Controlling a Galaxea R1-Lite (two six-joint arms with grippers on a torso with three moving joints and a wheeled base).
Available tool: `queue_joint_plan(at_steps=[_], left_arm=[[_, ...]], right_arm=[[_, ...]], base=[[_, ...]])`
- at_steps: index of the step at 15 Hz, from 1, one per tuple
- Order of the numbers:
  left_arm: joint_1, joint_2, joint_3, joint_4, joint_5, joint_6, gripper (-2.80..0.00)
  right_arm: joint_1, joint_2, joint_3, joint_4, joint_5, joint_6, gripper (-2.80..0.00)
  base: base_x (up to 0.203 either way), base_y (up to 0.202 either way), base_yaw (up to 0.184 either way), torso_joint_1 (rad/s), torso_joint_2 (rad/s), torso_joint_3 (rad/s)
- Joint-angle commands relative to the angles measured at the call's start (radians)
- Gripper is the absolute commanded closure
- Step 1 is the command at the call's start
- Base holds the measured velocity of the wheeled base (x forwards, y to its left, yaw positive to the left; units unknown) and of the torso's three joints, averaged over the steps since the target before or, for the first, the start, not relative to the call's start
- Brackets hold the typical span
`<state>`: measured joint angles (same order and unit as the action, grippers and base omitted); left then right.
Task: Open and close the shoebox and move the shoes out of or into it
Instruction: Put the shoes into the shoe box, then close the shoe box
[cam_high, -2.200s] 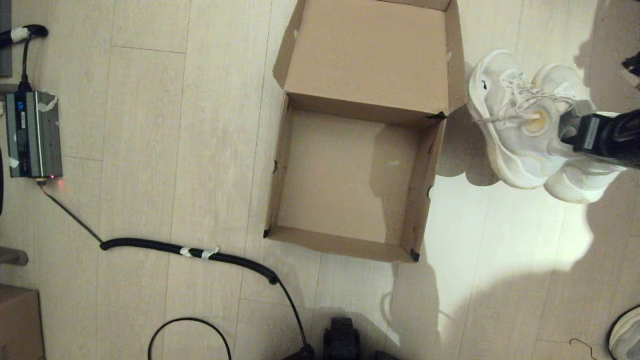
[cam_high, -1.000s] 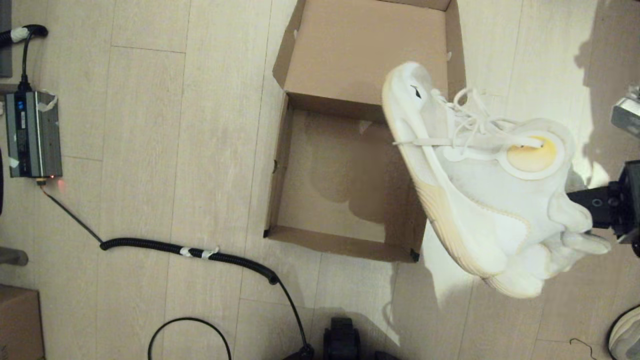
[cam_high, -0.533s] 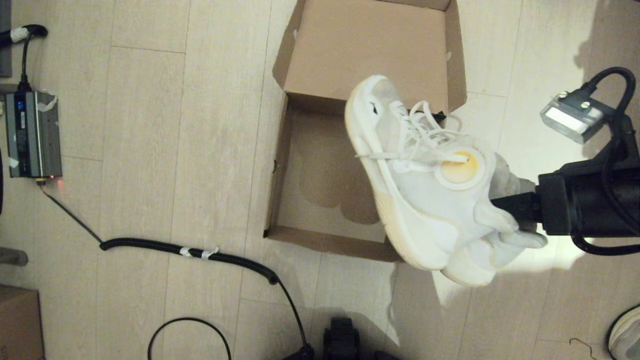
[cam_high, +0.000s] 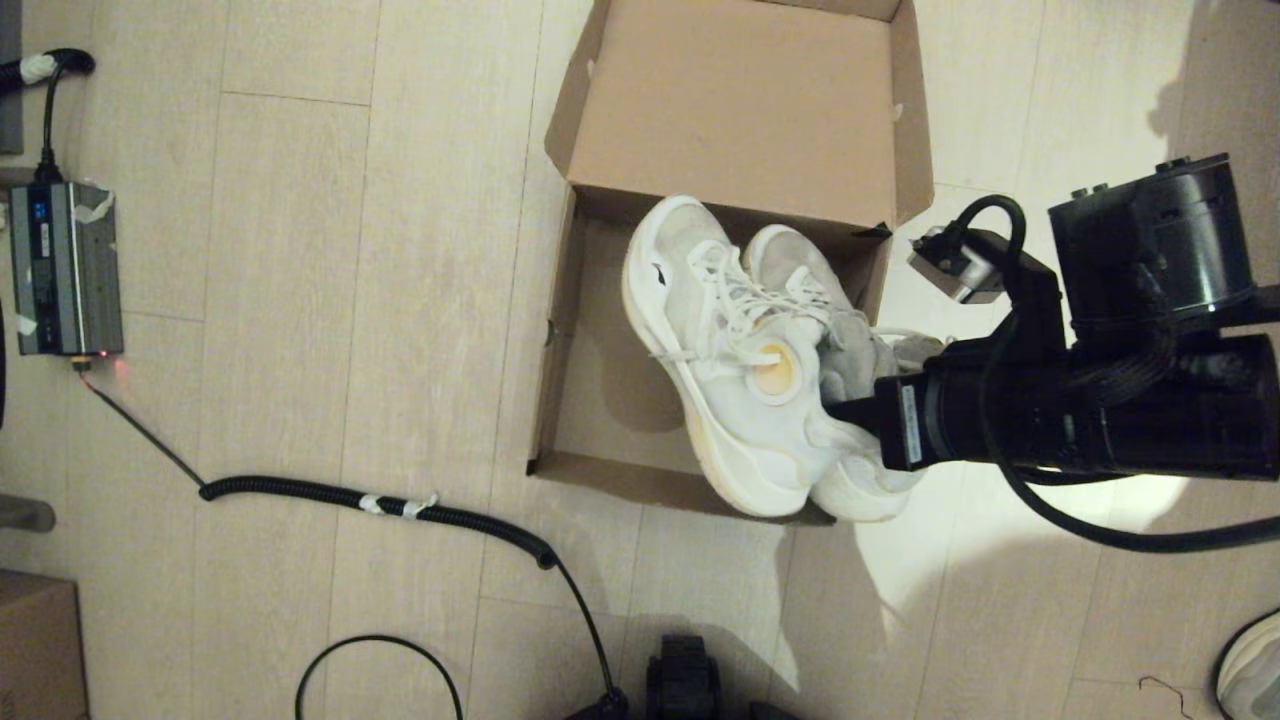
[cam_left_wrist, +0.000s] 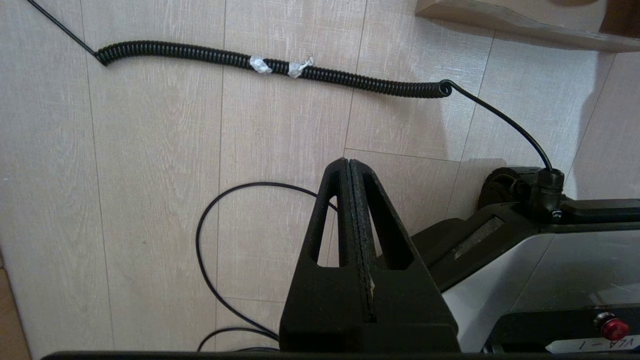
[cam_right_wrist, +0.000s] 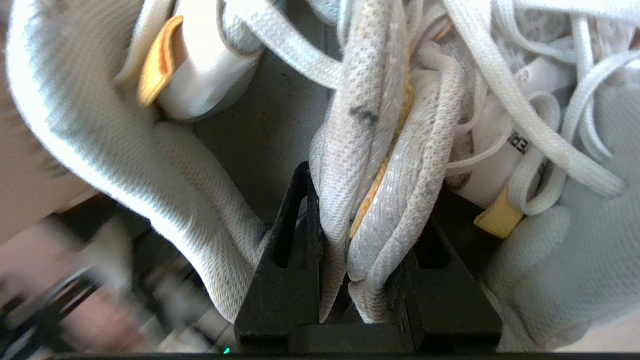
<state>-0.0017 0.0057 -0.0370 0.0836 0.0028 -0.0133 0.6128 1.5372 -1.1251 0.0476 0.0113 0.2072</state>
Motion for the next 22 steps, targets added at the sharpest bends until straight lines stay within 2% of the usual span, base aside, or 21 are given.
queue_joint_plan(at_steps=[1,9,10,12,17,20,22], left_arm=[[0.0,0.0,0.0,0.001,0.0,-0.001,0.0],[0.0,-0.001,0.0,0.001,0.0,-0.001,0.0],[0.0,-0.001,0.0,0.001,0.0,-0.001,0.0],[0.0,-0.007,0.0,0.0,0.0,-0.001,0.0],[0.002,-0.006,-0.006,-0.011,0.007,0.004,0.0],[0.001,0.105,-0.177,0.018,-0.015,0.007,0.0],[-0.004,0.31,-0.33,0.03,-0.05,-0.024,0.0]], right_arm=[[0.004,0.081,0.007,-0.049,-0.043,-0.01,0.0],[0.033,0.275,0.018,-0.358,-0.142,-0.014,0.0],[0.034,0.283,0.019,-0.383,-0.155,-0.014,-2.8],[0.038,0.288,0.019,-0.388,-0.182,-0.014,-2.8],[0.038,0.237,0.027,-0.38,-0.184,-0.01,-2.8],[0.013,0.064,0.042,-0.261,-0.178,0.009,-2.8],[-0.062,-0.002,0.059,-0.2,-0.181,0.034,-2.8]], base=[[0.0,0.0,0.0,0.0,0.0,0.0],[0.0,0.0,0.0,0.0,0.0,0.0],[0.0,0.0,0.0,0.0,0.0,0.0],[0.0,0.0,0.0,0.0,0.0,0.0],[0.0,0.0,0.0,0.0,0.0,0.0],[0.0,0.0,0.0,0.0,0.0,0.0],[0.0,0.0,0.0,0.0,0.0,0.0]])
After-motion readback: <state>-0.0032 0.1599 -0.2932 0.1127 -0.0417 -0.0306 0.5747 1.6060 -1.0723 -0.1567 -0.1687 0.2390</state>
